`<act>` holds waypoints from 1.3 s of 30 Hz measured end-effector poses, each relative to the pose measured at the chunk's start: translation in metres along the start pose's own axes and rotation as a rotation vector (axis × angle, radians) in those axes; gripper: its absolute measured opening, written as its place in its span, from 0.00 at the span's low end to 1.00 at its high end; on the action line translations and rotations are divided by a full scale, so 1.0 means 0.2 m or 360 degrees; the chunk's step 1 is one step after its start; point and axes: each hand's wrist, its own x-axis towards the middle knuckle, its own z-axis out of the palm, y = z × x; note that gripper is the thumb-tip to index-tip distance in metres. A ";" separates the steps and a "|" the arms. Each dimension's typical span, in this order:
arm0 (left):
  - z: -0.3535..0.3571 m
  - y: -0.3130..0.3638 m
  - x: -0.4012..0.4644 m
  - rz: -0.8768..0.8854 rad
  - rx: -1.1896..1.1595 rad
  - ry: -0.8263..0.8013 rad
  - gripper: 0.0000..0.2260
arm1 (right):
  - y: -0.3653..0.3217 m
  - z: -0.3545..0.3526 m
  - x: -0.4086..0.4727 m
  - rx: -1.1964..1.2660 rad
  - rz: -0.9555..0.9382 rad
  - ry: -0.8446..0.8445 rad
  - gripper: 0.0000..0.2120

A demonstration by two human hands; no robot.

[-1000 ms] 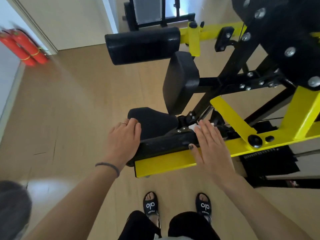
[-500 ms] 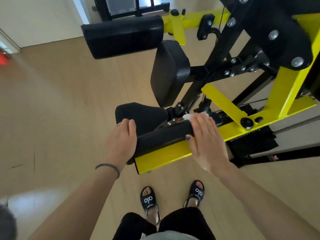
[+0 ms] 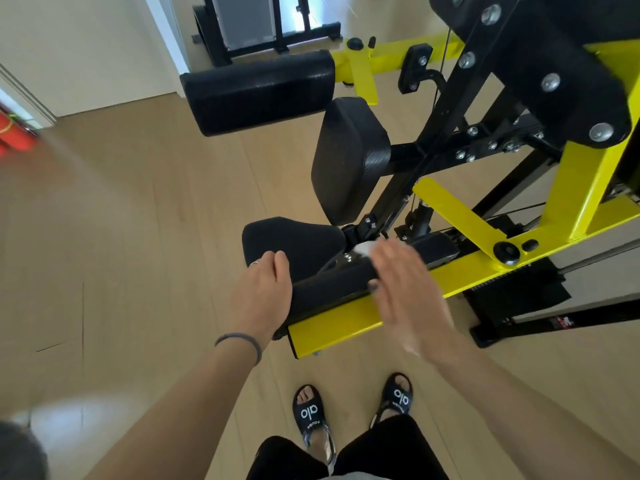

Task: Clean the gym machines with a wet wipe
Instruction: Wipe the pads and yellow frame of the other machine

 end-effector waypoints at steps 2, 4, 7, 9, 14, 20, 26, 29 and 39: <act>0.00 0.00 0.00 0.0001 0.0033 0.0018 0.18 | 0.05 -0.01 -0.01 0.0044 0.0232 0.0088 0.27; 0.00 0.01 0.00 -0.0008 0.0031 0.0032 0.18 | -0.08 0.00 -0.01 0.0175 0.0263 0.0120 0.28; 0.00 0.02 0.00 -0.0057 -0.0013 0.0042 0.19 | -0.38 0.05 -0.05 0.0261 -0.0131 0.0015 0.29; -0.01 0.02 -0.01 -0.0095 -0.0026 0.0056 0.19 | -0.41 0.06 -0.07 0.0213 -0.0379 -0.0049 0.29; 0.00 0.04 -0.02 -0.0070 0.0049 0.0088 0.19 | 0.06 0.01 -0.04 0.0072 -0.0163 0.0001 0.29; 0.00 0.05 -0.02 -0.0058 0.0076 0.0139 0.19 | 0.00 0.00 -0.06 0.0280 0.0064 0.0073 0.29; 0.00 0.04 -0.02 -0.0072 0.0047 0.0178 0.20 | -0.29 0.04 -0.11 0.0206 -0.0478 -0.0065 0.28; -0.01 0.03 -0.04 -0.0017 0.0001 0.0097 0.20 | -0.09 0.03 -0.10 0.0141 -0.0292 -0.0015 0.27; -0.07 -0.06 -0.01 -0.0216 -0.0842 -0.0243 0.19 | -0.69 0.14 -0.13 0.0291 -0.0005 0.0080 0.27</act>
